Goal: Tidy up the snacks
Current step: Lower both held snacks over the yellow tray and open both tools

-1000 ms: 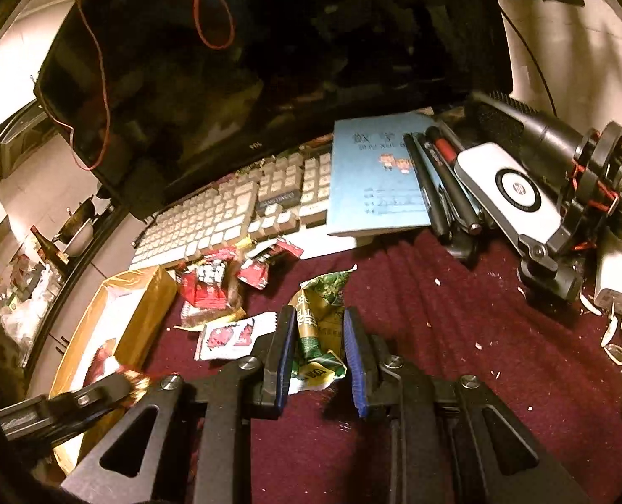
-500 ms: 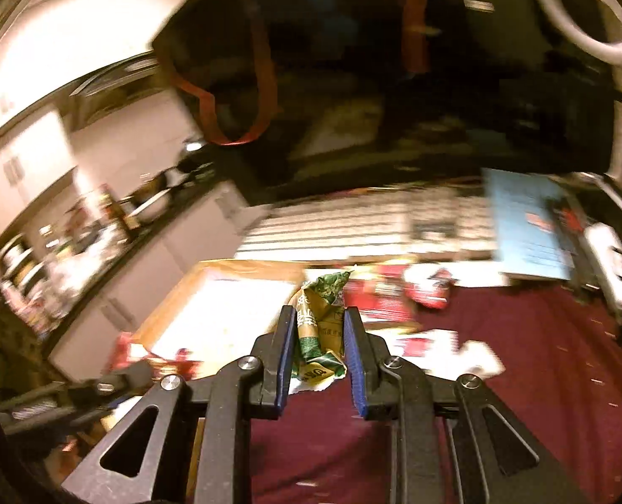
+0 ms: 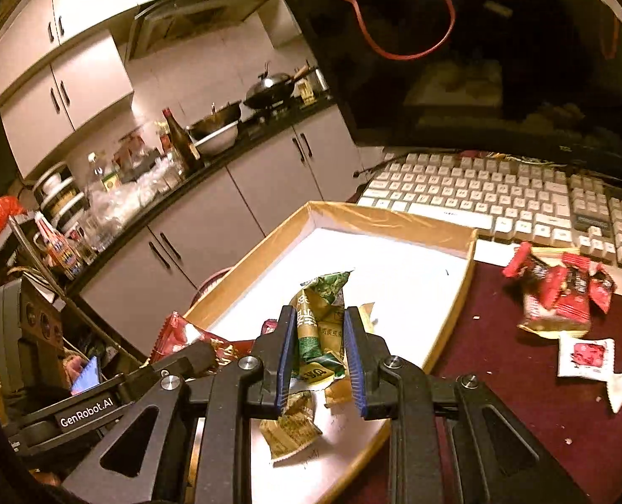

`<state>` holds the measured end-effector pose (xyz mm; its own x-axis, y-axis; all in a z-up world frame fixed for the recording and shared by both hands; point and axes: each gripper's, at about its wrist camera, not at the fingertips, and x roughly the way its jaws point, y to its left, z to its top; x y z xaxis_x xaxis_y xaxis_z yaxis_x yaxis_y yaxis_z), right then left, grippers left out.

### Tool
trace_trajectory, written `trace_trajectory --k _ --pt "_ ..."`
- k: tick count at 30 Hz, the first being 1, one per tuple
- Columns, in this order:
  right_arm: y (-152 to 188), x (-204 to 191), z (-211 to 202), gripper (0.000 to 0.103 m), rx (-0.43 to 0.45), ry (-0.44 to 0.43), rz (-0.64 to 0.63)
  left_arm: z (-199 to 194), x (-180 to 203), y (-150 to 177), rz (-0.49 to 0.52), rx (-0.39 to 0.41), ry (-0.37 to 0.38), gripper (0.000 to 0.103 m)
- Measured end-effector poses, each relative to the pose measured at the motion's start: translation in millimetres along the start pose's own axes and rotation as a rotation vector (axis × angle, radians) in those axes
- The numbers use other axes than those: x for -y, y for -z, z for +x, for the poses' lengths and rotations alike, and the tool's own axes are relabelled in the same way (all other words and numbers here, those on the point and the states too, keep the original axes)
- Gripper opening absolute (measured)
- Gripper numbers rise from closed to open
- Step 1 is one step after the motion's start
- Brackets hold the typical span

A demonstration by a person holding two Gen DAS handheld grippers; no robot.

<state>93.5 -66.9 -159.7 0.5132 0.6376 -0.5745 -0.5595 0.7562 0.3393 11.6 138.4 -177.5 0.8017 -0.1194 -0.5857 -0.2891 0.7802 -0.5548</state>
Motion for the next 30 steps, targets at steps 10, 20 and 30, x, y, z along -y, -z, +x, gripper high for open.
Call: trace_trajectory --k 10,20,30 --pt "3.8 -4.5 34.3 0.023 -0.058 0.005 -0.018 15.6 -12.6 2.9 -0.006 -0.022 -0.040 0.021" --pt "5.2 0.1 44.9 0.023 -0.075 0.033 -0.020 20.4 -12.9 2.7 0.007 -0.023 -0.072 0.021" --pt "8.5 -8.0 65.5 0.023 -0.119 0.110 -0.076 25.6 -5.4 -2.6 0.056 -0.018 -0.109 0.021"
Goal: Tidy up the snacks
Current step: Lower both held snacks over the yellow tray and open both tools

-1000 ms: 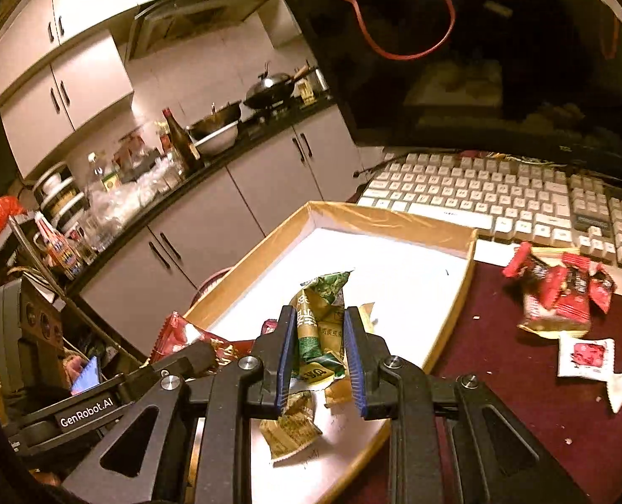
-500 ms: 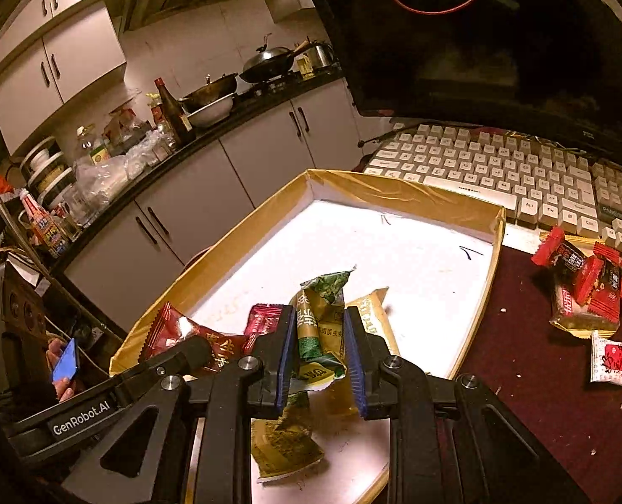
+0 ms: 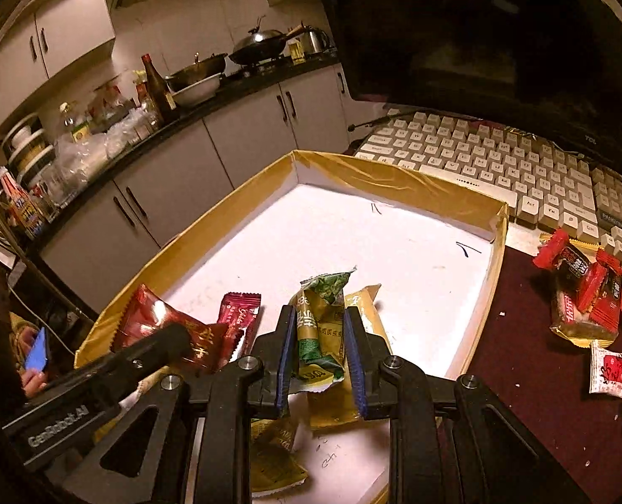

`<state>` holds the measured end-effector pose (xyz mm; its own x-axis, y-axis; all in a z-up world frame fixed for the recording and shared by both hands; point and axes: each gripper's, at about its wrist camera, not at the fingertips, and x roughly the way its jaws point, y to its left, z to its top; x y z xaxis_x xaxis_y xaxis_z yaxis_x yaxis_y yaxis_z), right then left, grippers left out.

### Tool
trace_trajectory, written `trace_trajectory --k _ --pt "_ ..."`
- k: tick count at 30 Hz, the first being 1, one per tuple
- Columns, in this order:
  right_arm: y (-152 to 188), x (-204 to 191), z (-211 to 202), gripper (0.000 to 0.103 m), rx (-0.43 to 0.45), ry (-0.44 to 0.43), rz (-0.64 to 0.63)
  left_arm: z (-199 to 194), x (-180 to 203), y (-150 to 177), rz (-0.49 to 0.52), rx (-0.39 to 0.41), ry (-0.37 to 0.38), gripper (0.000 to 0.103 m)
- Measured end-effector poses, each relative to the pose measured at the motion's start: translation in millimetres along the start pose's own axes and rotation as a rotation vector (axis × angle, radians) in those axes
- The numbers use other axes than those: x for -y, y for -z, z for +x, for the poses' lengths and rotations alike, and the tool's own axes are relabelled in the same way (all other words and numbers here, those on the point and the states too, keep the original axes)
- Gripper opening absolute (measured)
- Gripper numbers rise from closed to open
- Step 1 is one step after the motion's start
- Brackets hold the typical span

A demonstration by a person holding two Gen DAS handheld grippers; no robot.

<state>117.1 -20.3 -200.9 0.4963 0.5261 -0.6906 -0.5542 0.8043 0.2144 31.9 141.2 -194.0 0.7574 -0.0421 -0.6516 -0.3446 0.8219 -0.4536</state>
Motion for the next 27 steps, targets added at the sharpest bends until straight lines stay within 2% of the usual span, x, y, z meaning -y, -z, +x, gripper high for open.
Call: trace_trajectory --k 5,9,27 --pt "-1.1 0.3 2.0 0.023 0.008 0.024 -0.011 -1.3 2.0 -5.6 0.013 0.028 0.000 0.021" --pt "-1.5 0.5 3.7 0.023 0.007 0.020 -0.010 8.3 -1.2 -5.5 0.005 0.001 -0.007 0.021" --pt "-0.2 -1.7 2.8 0.024 0.012 0.026 -0.024 8.3 -4.6 -4.3 -0.008 0.022 -0.005 0.022"
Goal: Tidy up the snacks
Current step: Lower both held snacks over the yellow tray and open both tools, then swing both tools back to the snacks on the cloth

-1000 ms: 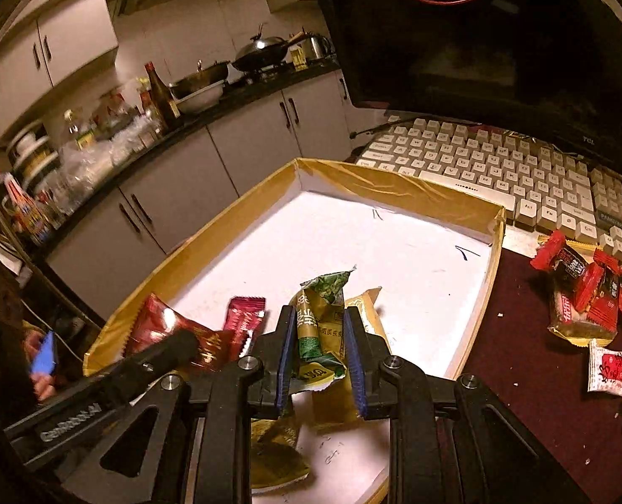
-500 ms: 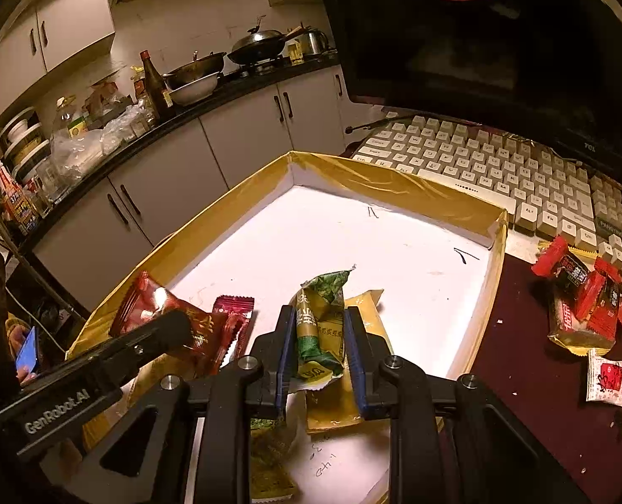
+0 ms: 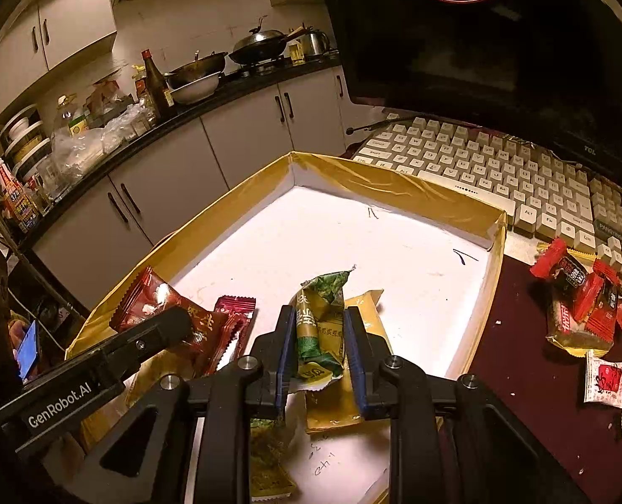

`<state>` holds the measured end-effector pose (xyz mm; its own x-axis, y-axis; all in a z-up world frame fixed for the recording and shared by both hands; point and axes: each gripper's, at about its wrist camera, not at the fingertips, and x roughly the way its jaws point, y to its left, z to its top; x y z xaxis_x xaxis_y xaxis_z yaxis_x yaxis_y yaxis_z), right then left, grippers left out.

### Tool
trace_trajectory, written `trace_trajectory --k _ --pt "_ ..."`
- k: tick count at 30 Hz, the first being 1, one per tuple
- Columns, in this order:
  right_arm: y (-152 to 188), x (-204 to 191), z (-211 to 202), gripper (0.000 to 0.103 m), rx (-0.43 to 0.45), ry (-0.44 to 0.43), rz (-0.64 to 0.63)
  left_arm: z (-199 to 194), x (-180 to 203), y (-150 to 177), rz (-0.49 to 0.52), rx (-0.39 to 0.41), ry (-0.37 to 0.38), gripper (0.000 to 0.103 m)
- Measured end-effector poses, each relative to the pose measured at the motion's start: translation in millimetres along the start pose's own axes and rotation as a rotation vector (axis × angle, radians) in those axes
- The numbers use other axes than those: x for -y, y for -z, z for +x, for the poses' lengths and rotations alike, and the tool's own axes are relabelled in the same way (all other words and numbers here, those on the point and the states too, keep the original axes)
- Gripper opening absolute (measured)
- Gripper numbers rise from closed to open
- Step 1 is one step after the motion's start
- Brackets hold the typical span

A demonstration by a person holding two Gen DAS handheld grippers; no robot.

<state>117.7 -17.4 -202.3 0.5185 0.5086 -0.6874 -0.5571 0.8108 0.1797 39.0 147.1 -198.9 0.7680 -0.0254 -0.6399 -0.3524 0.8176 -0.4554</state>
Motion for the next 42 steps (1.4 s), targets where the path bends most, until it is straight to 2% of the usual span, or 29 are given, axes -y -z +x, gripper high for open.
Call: trace_trajectory --k 9,13,16,18,20,22,25,28,32,35,38,42 --pt "0.3 0.7 -0.6 0.024 0.001 -0.009 0.002 0.3 -0.2 0.4 -0.003 0.003 0.010 0.022" --pt "0.2 1.4 0.3 0.027 0.002 -0.017 0.007 0.0 -3.4 -0.7 -0.022 0.010 0.011 0.022" --pt "0.6 4.6 -1.0 0.028 0.005 -0.031 0.026 -1.0 -1.7 -0.7 -0.012 0.007 0.003 0.028" --pt "0.6 7.9 -4.3 0.037 0.014 -0.048 0.042 -4.4 0.9 0.3 -0.003 0.013 -0.004 0.045" --pt "1.5 12.5 -11.9 0.046 0.032 -0.071 0.066 -10.9 6.0 1.7 0.012 0.031 -0.004 0.052" --pt "1.9 16.5 -22.1 0.048 0.051 -0.097 0.082 -18.9 15.1 3.2 0.042 0.051 -0.008 0.056" --pt "3.7 26.0 -46.8 0.063 0.095 -0.129 0.104 -36.0 35.9 8.9 0.103 0.100 -0.037 0.060" --pt "8.2 47.0 -74.1 0.066 0.134 -0.153 0.167 -52.0 61.1 17.0 0.172 0.161 -0.060 0.068" --pt "18.9 86.0 -102.3 0.069 0.152 -0.173 0.269 -67.7 95.0 29.2 0.227 0.180 -0.010 0.071" --pt "31.0 118.9 -119.1 0.069 0.160 -0.125 0.311 -73.5 119.9 39.6 0.286 0.176 0.037 0.076" --pt "43.9 146.6 -126.9 0.070 0.155 -0.083 0.350 -68.0 138.5 51.4 0.351 0.129 0.097 0.078" --pt "60.5 181.9 -132.2 0.070 0.138 -0.050 0.421 -52.0 151.8 62.1 0.370 0.019 0.193 0.077"
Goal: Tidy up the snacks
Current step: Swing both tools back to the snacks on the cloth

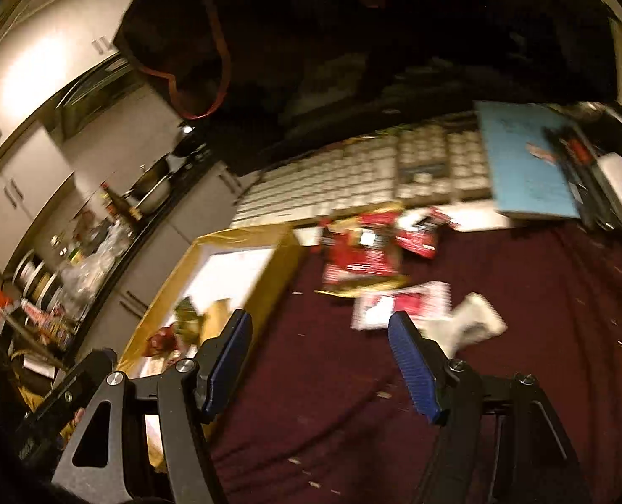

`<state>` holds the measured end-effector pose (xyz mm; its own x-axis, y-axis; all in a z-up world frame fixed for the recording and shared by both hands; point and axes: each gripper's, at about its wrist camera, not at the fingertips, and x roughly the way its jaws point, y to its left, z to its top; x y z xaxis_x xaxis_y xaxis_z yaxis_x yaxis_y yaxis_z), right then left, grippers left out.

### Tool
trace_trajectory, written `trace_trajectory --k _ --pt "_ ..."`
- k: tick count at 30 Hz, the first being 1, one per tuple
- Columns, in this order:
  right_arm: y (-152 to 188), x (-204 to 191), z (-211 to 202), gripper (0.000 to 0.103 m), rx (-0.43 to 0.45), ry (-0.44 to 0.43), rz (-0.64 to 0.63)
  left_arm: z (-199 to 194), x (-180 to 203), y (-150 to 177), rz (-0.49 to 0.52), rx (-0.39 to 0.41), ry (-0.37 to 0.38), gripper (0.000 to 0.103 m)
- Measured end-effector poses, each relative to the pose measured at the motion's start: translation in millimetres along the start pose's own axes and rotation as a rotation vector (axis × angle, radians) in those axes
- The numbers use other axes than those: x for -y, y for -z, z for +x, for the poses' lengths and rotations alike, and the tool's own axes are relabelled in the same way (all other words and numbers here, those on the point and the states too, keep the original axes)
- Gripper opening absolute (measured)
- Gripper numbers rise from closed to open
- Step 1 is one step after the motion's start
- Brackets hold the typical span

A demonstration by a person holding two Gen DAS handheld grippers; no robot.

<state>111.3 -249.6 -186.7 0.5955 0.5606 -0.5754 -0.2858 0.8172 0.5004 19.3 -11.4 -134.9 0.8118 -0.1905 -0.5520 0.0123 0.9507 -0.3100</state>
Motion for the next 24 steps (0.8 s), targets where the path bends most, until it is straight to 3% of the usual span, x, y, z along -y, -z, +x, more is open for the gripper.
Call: trace_trajectory --k 7,10,12,15,21,22,24 --pt "2.6 38.3 -7.9 0.070 -0.020 0.103 0.023 21.6 19.9 8.9 0.039 -0.089 0.040 0.077" --pt "-2.0 52.6 0.9 0.069 -0.060 0.185 0.041 30.0 21.1 12.1 0.033 -0.112 0.039 0.077" --pt "-4.1 65.8 14.2 0.062 -0.118 0.235 0.082 33.1 20.8 12.9 0.022 -0.118 0.038 0.077" --pt "-5.0 75.9 28.2 0.058 -0.168 0.235 0.142 33.0 20.4 14.1 0.026 -0.116 0.029 0.077" --pt "-11.8 71.7 41.1 0.059 -0.140 0.284 0.189 30.6 10.9 13.6 0.007 -0.111 0.022 0.077" --pt "-13.3 70.8 44.1 0.057 -0.134 0.296 0.190 31.0 9.2 13.5 0.003 -0.112 0.020 0.077" --pt "-12.6 65.4 47.0 0.043 -0.123 0.347 0.163 30.5 6.6 13.3 -0.003 -0.112 0.019 0.077"
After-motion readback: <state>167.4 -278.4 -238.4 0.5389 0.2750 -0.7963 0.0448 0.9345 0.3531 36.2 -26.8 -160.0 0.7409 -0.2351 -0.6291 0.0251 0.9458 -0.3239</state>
